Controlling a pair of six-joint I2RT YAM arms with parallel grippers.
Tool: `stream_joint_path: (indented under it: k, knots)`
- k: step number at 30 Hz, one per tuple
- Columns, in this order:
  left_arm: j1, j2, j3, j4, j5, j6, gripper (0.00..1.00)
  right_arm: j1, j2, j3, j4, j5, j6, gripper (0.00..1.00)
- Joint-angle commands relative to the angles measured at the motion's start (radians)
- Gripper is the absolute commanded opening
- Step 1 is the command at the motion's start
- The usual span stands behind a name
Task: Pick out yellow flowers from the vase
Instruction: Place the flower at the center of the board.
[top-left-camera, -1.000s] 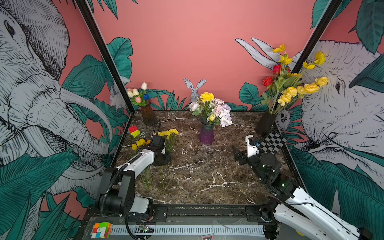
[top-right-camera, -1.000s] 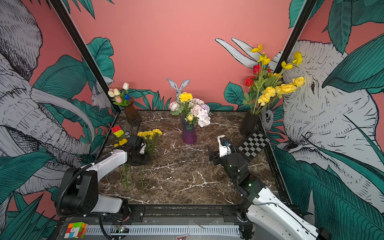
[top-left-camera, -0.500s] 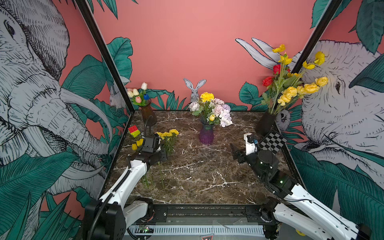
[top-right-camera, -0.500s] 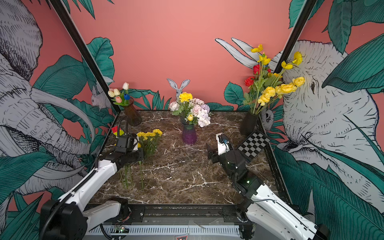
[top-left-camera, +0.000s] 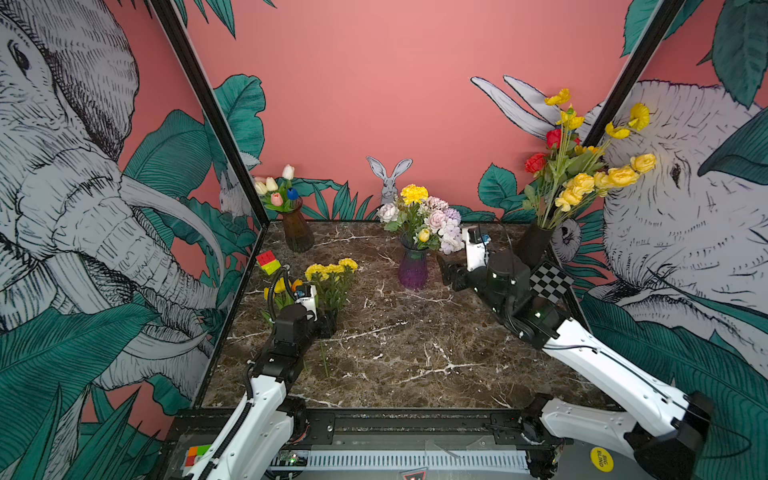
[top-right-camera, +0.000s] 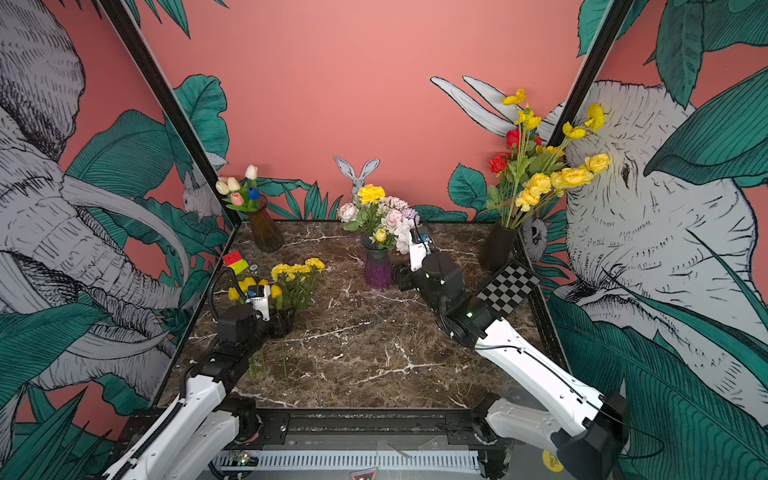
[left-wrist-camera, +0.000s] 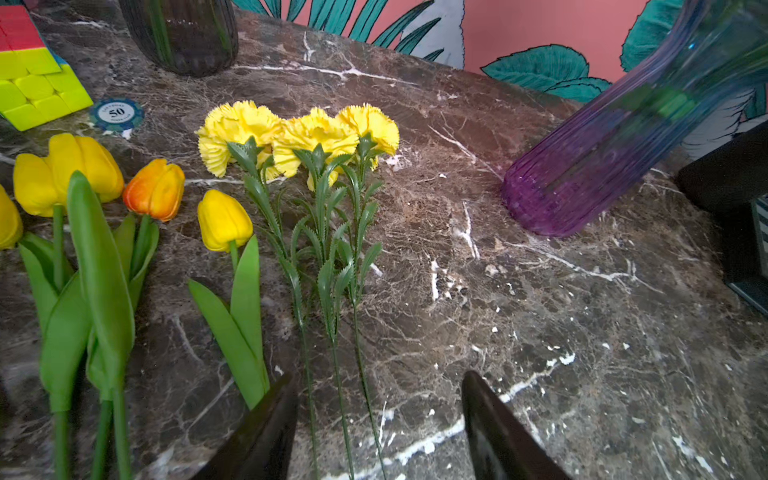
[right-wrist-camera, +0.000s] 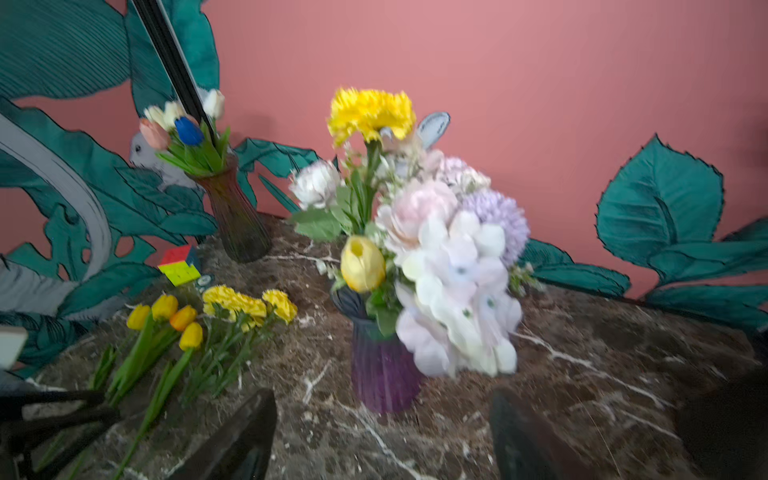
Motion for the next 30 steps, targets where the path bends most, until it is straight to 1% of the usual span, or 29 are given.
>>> stream_joint_path:
  k: [1, 4, 7, 12, 14, 16, 22, 30]
  knots:
    - [0.005, -0.028, -0.05, 0.162, 0.046, 0.022, 0.66, 0.002, 0.09, 0.137, -0.056, -0.059, 0.047, 0.77]
    - [0.005, -0.02, -0.089, 0.219, 0.035, 0.015, 0.68, 0.002, 0.19, 0.282, -0.102, -0.087, 0.071, 0.74]
    - [0.005, -0.017, -0.119, 0.253, 0.021, 0.013, 0.71, 0.001, 0.276, 0.394, -0.136, -0.106, 0.096, 0.7]
    - [0.004, -0.025, -0.12, 0.26, 0.018, 0.012, 0.71, 0.002, 0.427, 0.574, -0.221, -0.129, 0.128, 0.65]
    - [0.005, -0.031, -0.12, 0.26, 0.02, 0.009, 0.71, 0.002, 0.489, 0.638, -0.252, -0.127, 0.136, 0.64]
    - [0.005, -0.043, -0.12, 0.253, 0.021, 0.009, 0.71, 0.001, 0.537, 0.697, -0.291, -0.095, 0.148, 0.63]
    - [0.004, -0.076, -0.12, 0.235, 0.009, 0.01, 0.72, -0.011, 0.617, 0.795, -0.356, -0.03, 0.171, 0.6]
    - [0.005, -0.075, -0.12, 0.235, 0.007, 0.006, 0.72, -0.045, 0.709, 0.893, -0.409, -0.048, 0.194, 0.52]
